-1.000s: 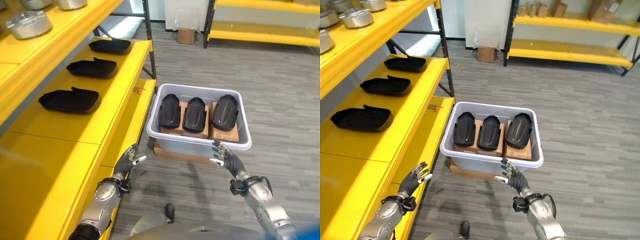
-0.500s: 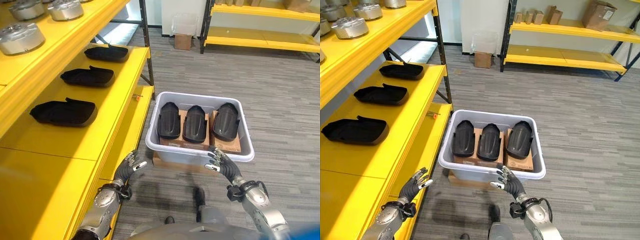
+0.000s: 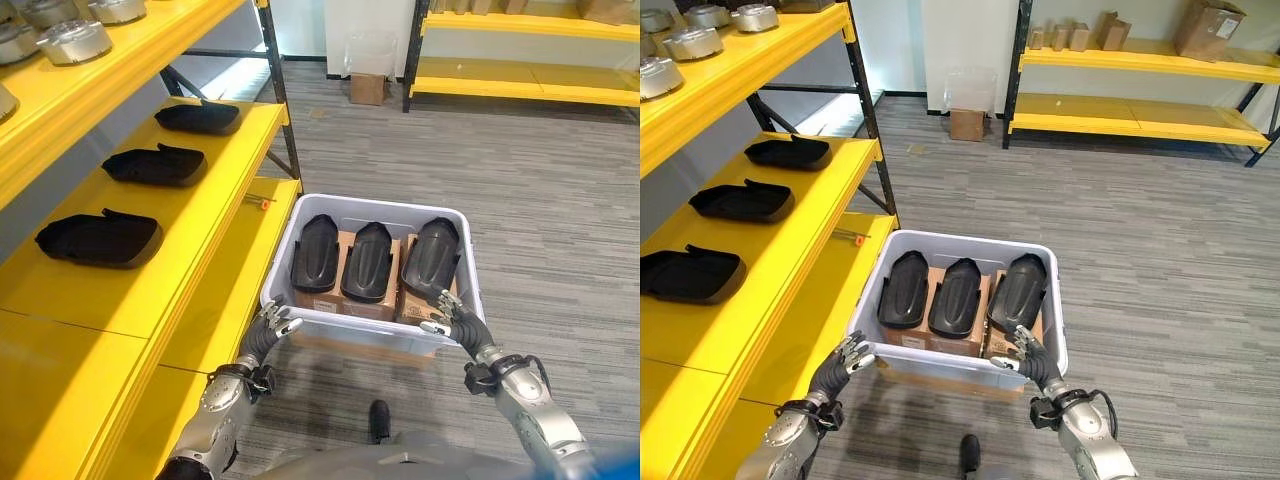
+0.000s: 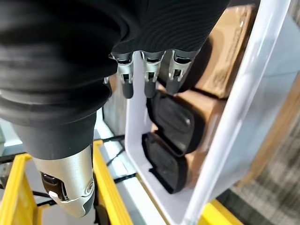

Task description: Move parts from the plastic box to the shelf.

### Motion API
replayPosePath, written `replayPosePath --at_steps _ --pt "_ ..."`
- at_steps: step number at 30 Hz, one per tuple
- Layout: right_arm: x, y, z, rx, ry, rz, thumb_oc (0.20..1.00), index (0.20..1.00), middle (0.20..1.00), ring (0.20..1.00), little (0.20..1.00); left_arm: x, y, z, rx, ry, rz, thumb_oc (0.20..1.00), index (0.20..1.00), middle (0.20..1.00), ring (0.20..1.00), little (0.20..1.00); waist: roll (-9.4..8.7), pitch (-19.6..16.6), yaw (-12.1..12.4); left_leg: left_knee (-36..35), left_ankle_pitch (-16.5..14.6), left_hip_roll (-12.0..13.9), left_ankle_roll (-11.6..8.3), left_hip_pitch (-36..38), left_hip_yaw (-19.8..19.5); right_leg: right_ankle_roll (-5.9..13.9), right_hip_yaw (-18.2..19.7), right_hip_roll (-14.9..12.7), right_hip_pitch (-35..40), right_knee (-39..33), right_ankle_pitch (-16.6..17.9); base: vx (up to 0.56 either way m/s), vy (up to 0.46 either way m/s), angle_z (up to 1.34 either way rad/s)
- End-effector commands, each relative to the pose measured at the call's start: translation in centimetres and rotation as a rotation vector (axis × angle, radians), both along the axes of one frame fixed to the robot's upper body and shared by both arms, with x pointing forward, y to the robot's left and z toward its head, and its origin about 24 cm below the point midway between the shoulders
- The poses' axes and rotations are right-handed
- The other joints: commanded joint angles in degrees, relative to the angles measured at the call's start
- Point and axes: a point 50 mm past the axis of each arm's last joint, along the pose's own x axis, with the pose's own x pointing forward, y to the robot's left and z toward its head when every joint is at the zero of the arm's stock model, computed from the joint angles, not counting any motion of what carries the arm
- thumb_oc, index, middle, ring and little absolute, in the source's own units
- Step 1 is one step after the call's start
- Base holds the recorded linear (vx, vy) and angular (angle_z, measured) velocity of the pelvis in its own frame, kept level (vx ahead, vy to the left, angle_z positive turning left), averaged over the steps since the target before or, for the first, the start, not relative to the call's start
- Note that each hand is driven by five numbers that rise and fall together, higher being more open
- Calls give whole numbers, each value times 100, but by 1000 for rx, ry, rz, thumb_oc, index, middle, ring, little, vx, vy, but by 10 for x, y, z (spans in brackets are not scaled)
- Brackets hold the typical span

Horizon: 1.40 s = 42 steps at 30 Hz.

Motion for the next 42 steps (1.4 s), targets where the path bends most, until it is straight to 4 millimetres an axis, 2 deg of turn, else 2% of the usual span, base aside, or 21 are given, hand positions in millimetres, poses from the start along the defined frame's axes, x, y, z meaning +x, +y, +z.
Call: replayPosePath --at_steps 1,2,4,5,6,7,8,10,11,13,19,22,26,28,30,31,33,34,36,41,42 --pt "13 0 24 22 -129 33 1000 1000 1000 1000 1000 9 5 19 -14 -110 13 1000 1000 1000 1000 1000 28 186 9 944 1056 132 -118 -694 -359 314 91 -348 228 769 -979 -7 -11 17" --pt "14 0 26 15 -136 36 1000 1000 1000 1000 1000 9 5 20 -20 -109 20 1000 1000 1000 1000 1000 23 210 20 919 1062 78 -105 -799 -417 319 112 -381 238 778 -997 75 60 12" --pt "17 1 28 -3 -152 45 1000 1000 1000 1000 1000 7 5 17 -31 -99 29 1000 1000 1000 1000 1000 27 148 17 6 1061 507 -97 -792 -337 404 225 -465 229 822 -1096 175 130 -32" --pt "16 0 30 0 -160 33 1000 1000 1000 1000 1000 5 4 15 -32 -89 29 1000 1000 1000 1000 1000 47 108 18 -925 1194 914 -119 -673 -176 475 271 -508 258 864 -1192 201 196 -16" --pt "16 -3 30 -9 -164 24 1000 1000 1000 1000 1000 6 2 13 -27 -82 24 1000 1000 1000 1000 1000 116 89 -13 -1340 1451 1161 -181 -721 -65 505 266 -528 281 901 -1268 155 155 2" --pt "16 -3 30 -10 -164 24 1000 1000 1000 1000 1000 6 2 13 -27 -82 24 1000 1000 1000 1000 1000 116 90 -7 -1399 1479 1167 -188 -684 -52 500 272 -527 281 912 -1278 84 128 18" --pt "16 -4 31 -14 -169 24 1000 1000 1000 1000 1000 6 1 13 -24 -82 16 1000 1000 1000 1000 1000 168 90 -24 -1547 1641 1280 -240 -706 21 526 287 -545 321 930 -1304 124 185 -4" --pt "16 -3 28 -11 -156 17 1000 1000 1000 1000 1000 6 -1 11 -33 -76 19 1000 1000 1000 1000 1000 313 -22 -29 -1800 1433 1275 -295 -475 -129 607 454 -608 369 926 -1350 161 230 -8" --pt "16 -3 28 -11 -155 17 1000 1000 1000 1000 1000 6 -1 11 -33 -76 19 1000 1000 1000 1000 1000 312 -15 -17 -1819 1437 1281 -295 -450 -113 606 466 -606 379 921 -1348 123 168 -41" --pt "14 -2 27 -5 -148 18 1000 1000 1000 1000 1000 8 -2 14 -43 -91 5 1000 1000 1000 1000 1000 356 -74 -81 -1746 1317 1187 -313 -399 89 711 441 -792 440 867 -1271 153 217 -57" --pt "7 4 22 24 -123 35 1000 1000 1000 1000 1000 9 4 22 -15 -121 -15 1000 1000 1000 1000 1000 208 -74 -88 -1465 788 748 -119 -409 495 1052 673 -1377 381 685 -961 103 232 -22" --pt "9 7 25 20 -137 51 1000 1000 1000 1000 1000 12 7 25 4 -136 -13 1000 1000 1000 1000 1000 134 -56 -94 -1334 626 599 -29 -552 597 1165 759 -1538 217 620 -845 15 166 -21" --pt "12 8 30 9 -165 61 1000 1000 1000 1000 1000 15 9 29 11 -156 -5 1000 1000 1000 1000 1000 84 -49 -99 -1293 556 564 12 -613 671 1218 812 -1604 115 563 -753 13 62 -5" --pt "13 6 43 -19 -227 74 1000 1000 1000 1000 1000 18 14 36 21 -193 13 1000 1000 1000 1000 1000 2 -39 -132 -1317 529 571 33 -648 721 1256 859 -1624 35 484 -684 15 18 -22" --pt "14 4 46 -28 -241 74 1000 1000 1000 1000 1000 18 15 39 23 -204 17 1000 1000 1000 1000 1000 -17 -31 -140 -1337 538 578 33 -658 735 1257 874 -1619 3 473 -668 -8 -3 -9" --pt "16 -1 59 -69 -304 70 1000 1000 1000 1000 1000 20 19 44 23 -229 41 1000 1000 1000 1000 1000 -59 10 -161 -1344 549 595 25 -704 758 1262 892 -1608 -75 453 -643 -20 -9 -5" --pt "17 -4 65 -85 -336 64 1000 1000 1000 1000 1000 21 21 47 27 -242 48 1000 1000 1000 1000 1000 -81 24 -159 -1332 552 609 21 -740 761 1259 902 -1597 -115 445 -640 -30 -22 -7" --pt "21 -8 79 -91 -399 48 1000 1000 1000 1000 1000 24 25 55 26 -280 61 1000 1000 1000 1000 1000 -127 72 -157 -1319 559 642 10 -789 767 1250 916 -1579 -168 426 -633 -29 -28 -7" --pt "22 -10 85 -95 -421 41 1000 1000 1000 1000 1000 25 26 59 25 -299 67 1000 1000 1000 1000 1000 -141 97 -150 -1314 568 657 2 -814 762 1246 910 -1567 -199 433 -632 -22 -28 -6" --pt "43 -29 147 -224 -715 -49 1000 1000 1000 1000 1000 35 35 99 40 -476 87 1000 1000 1000 1000 1000 -185 318 -85 -1301 665 762 -47 -1033 674 1187 886 -1482 -422 510 -638 -48 -43 -3" --pt "47 -31 154 -246 -745 -62 1000 1000 1000 1000 1000 37 35 104 33 -499 85 1000 1000 1000 1000 1000 -184 359 -68 -1301 687 775 -57 -1070 655 1177 867 -1472 -458 528 -638 -70 -44 4"
